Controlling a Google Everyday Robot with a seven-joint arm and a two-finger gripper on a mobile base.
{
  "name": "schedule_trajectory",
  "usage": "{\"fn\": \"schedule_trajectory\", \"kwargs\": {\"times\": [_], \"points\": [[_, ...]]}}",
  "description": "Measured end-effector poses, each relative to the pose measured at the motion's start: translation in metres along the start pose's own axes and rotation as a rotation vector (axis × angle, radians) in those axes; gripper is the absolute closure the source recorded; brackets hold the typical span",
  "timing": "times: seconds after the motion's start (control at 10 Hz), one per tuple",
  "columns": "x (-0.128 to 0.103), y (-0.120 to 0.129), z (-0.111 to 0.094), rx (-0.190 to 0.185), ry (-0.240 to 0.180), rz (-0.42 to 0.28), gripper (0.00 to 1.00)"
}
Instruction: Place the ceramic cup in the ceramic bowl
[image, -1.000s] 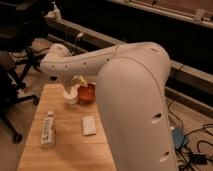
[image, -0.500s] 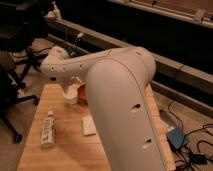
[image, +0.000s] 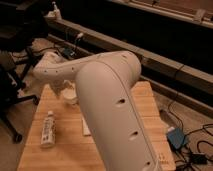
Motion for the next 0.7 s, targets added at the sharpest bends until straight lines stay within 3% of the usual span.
{"fn": "schedule_trajectory", "kwargs": {"times": [0.5,0.7], "points": [[-0.003,0.007,0.028,-0.024,0.050,-0.032,0.35],[-0.005,0.008,0.039,-0.040,0.052,-0.047,0.35]]}}
